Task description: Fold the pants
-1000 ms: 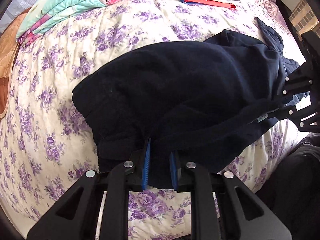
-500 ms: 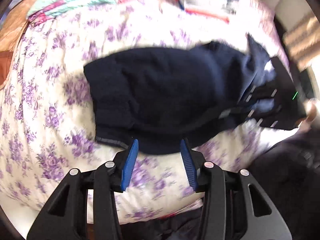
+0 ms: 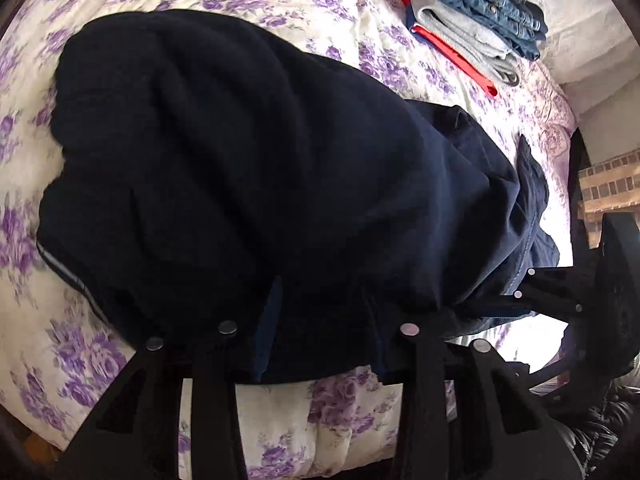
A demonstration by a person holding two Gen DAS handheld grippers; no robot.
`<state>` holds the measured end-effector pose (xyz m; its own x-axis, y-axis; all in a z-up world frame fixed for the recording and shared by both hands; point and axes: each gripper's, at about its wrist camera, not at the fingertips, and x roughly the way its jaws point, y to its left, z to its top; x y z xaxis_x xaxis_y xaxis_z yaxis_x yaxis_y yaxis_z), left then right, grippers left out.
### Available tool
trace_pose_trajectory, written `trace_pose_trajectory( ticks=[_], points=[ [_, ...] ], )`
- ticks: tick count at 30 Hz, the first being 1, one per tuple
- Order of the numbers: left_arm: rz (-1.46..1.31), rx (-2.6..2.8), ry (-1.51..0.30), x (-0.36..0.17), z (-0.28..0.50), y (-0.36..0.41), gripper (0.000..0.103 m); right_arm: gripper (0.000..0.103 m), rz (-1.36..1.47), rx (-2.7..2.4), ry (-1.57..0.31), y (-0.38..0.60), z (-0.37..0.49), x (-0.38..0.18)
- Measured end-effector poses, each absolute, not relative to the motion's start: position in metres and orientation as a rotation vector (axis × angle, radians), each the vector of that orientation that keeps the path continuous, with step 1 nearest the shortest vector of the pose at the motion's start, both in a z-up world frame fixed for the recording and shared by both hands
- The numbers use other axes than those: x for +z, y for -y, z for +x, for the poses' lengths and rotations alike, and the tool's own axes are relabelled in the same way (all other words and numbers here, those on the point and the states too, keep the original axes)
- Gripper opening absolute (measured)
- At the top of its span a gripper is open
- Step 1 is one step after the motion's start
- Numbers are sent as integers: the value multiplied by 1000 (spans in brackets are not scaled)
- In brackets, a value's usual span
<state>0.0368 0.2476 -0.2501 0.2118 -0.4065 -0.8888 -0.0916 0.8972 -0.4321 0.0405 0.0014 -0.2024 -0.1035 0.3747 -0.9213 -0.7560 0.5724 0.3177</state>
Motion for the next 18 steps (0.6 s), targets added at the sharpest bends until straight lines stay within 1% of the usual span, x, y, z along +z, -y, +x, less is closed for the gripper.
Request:
trace_pose_trajectory(
  ticks=[1,2,3,4,6,9,11,12,13,14,15,16,17,18],
  points=[
    [-470,-222,-1347,-250,33,-252,36,41,-296,994,-1359,2,46,-196],
    [-489,-212,-1339,-251,29,-254,32,34,-239,991,-1350,5,50,-191],
    [-492,-198,-1334,-251,26,-256,30,10,-206,972,-1343,4,55,-189],
    [-484,-185,-1332,-251,25,-255,26,5,-199,939,-1339,2,60,-192],
    [-457,-169,-1337,-250,25,-250,25,4,-182,897,-1350,-5,65,-206],
    [-379,-142,-1353,-245,29,-236,24,4,-205,868,-1483,-18,62,-245],
    [-328,-118,-1359,-246,29,-232,24,3,-194,846,-1475,-18,58,-242],
    [-311,-104,-1359,-246,30,-229,23,5,-187,841,-1496,-19,61,-239],
    [-301,-87,-1362,-245,31,-228,20,6,-181,825,-1524,-18,66,-233],
    [-289,-61,-1367,-244,32,-227,15,8,-165,805,-1537,-12,70,-225],
    [-285,-45,-1372,-244,32,-228,13,9,-134,790,-1530,-3,79,-211],
    [-288,-37,-1374,-243,32,-229,11,19,-104,764,-1517,11,92,-195],
    [-289,-27,-1377,-244,32,-230,5,30,-82,712,-1504,29,107,-179],
    [-284,-19,-1378,-244,31,-230,5,57,-61,631,-1490,53,125,-165]
  ],
)
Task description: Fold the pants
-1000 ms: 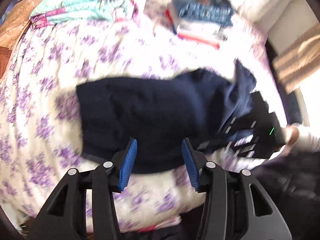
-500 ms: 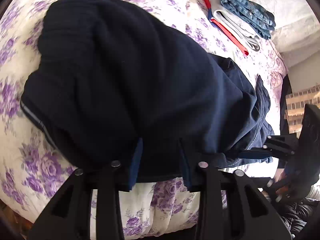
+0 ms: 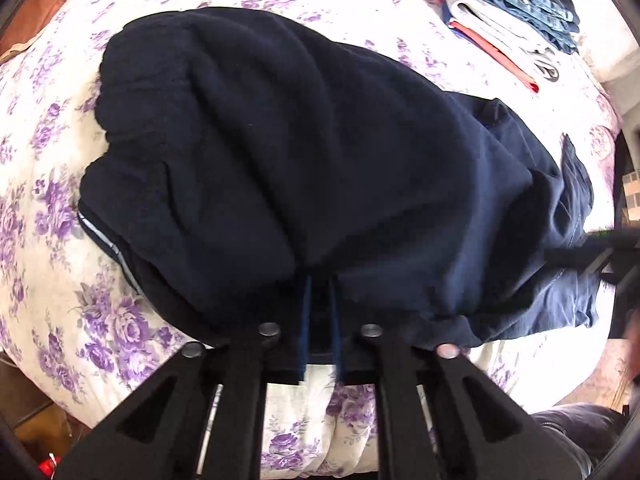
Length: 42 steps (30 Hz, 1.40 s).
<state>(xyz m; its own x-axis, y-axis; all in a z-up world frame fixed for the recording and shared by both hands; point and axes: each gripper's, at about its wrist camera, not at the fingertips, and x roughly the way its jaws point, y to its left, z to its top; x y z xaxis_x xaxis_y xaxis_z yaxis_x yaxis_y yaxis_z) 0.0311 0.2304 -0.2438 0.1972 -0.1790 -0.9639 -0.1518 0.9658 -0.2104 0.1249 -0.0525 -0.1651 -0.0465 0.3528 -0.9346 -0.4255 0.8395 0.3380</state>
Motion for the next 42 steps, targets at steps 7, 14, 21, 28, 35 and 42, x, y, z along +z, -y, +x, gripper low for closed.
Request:
trace_pose_trajectory(
  ticks=[7,14,21,28,35,42],
  points=[
    [-249,3,-1362,-245,31,-224,4,64,82,-76,-1555,237,258,-148],
    [-273,2,-1366,-250,38,-221,5,63,216,-267,-1703,275,289,-189],
    [-284,1,-1372,-251,36,-227,5,60,200,-355,-1775,275,269,-227],
    [-288,-14,-1381,-249,36,-236,5,13,298,-200,-1596,314,226,-163],
    [-284,-37,-1385,-250,37,-239,5,13,435,-90,-1373,413,131,-60],
    [-210,-71,-1420,-248,41,-234,5,13,677,-262,-1410,447,-23,-184]
  ],
)
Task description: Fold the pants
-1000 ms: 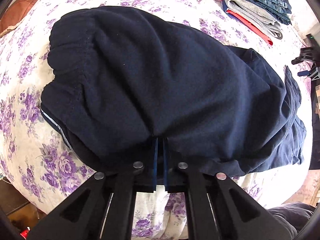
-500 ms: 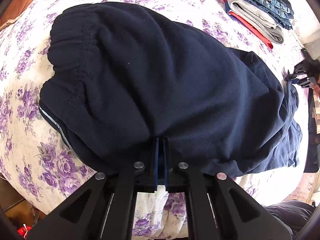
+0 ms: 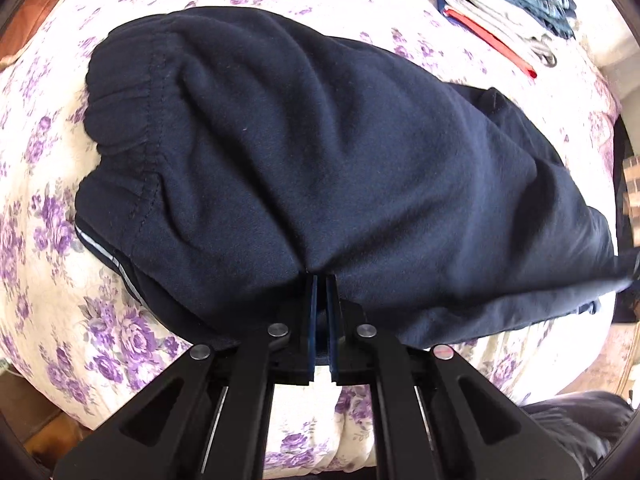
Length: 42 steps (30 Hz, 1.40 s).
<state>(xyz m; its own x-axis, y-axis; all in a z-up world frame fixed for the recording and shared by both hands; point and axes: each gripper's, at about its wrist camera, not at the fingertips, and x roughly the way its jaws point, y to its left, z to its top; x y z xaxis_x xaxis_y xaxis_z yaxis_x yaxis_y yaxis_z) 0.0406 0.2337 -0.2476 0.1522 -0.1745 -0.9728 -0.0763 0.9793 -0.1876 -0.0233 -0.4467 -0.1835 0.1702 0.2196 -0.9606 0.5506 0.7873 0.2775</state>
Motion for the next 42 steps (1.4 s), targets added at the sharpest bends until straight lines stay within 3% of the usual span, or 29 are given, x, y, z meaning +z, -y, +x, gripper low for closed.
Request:
trace_pose_trajectory(
  ticks=[3,8,9,12,17,22,27,32,39,40,41,42],
  points=[
    [-142,-91,-1450,-246,47,-226,5,10,755,-290,-1422,451,-53,-252],
    [-44,-125,-1502,-239,55,-213,5,10,735,-268,-1373,447,-55,-248],
    [-47,-135,-1504,-235,56,-211,5,15,689,-262,-1390,442,-53,-244],
    [-59,-178,-1457,-217,57,-201,5,46,558,-313,-1460,429,-54,-231],
    [-126,-275,-1392,-205,61,-166,5,46,126,-392,-1400,383,-33,-175],
    [-96,-280,-1468,-246,69,-127,5,46,83,120,-1269,273,46,-130],
    [-159,-269,-1460,-258,68,-129,5,46,-40,615,-1170,120,135,-134],
    [-218,-273,-1469,-258,71,-133,5,39,-198,747,-1232,32,200,-173],
    [-174,-252,-1464,-257,69,-124,5,38,-317,772,-1336,3,228,-215],
    [-181,-252,-1467,-257,70,-123,5,33,-310,785,-1348,1,229,-217],
    [-190,-253,-1470,-254,67,-123,5,21,-305,802,-1354,1,227,-220],
    [-197,-254,-1473,-254,68,-123,5,2,-316,807,-1353,-1,226,-222]
  ],
)
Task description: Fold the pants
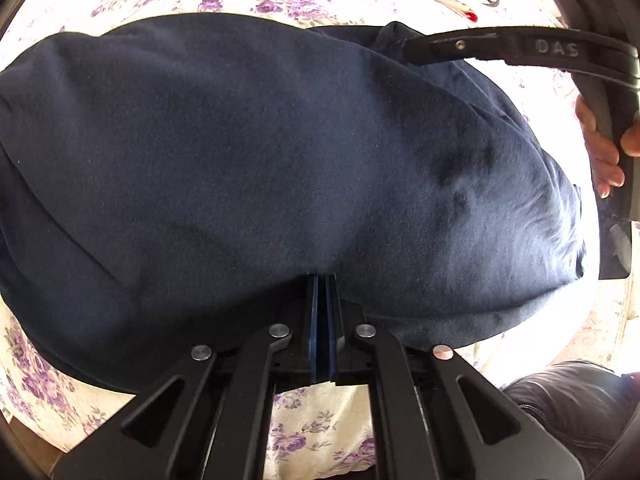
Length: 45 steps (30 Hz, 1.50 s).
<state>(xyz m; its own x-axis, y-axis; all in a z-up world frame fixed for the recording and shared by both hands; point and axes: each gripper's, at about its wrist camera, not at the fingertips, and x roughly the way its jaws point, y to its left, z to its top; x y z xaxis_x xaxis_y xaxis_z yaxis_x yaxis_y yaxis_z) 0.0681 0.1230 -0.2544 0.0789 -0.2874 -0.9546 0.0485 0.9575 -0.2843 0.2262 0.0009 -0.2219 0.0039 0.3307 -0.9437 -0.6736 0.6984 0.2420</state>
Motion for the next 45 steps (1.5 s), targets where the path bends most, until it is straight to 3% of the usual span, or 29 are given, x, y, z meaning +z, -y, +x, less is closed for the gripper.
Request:
trace_pose_trajectory(
  ticks=[4,12,17,18,21,22,24,26,28,34,42,45],
  points=[
    [-202,-250,-1479,-254,67,-136,5,2,-305,720,-1215,6,247,-193],
    [-190,-250,-1486,-252,71,-143,5,3,-354,696,-1334,-9,268,-252],
    [-140,-244,-1517,-239,84,-138,5,9,-272,683,-1386,4,269,-226],
    [-114,-247,-1500,-229,88,-137,5,14,-244,684,-1357,12,268,-209],
    [-111,-298,-1408,-188,109,-132,5,66,-175,629,-1176,50,247,-148],
    [-120,-319,-1376,-177,117,-128,5,67,-165,604,-1128,65,236,-136],
    [-110,-354,-1326,-160,139,-115,5,66,-139,566,-1120,93,211,-129],
    [-63,-364,-1323,-161,168,-92,5,52,-60,527,-1174,115,183,-142],
    [-50,-397,-1342,-173,194,-71,5,3,22,554,-1258,134,152,-162],
    [59,-402,-1462,-232,238,-23,5,6,65,542,-1315,147,82,-194],
    [61,-367,-1452,-241,257,-21,3,3,138,447,-1399,147,62,-262],
    [86,-340,-1443,-242,254,-14,2,2,151,434,-1372,145,63,-260]
  ],
)
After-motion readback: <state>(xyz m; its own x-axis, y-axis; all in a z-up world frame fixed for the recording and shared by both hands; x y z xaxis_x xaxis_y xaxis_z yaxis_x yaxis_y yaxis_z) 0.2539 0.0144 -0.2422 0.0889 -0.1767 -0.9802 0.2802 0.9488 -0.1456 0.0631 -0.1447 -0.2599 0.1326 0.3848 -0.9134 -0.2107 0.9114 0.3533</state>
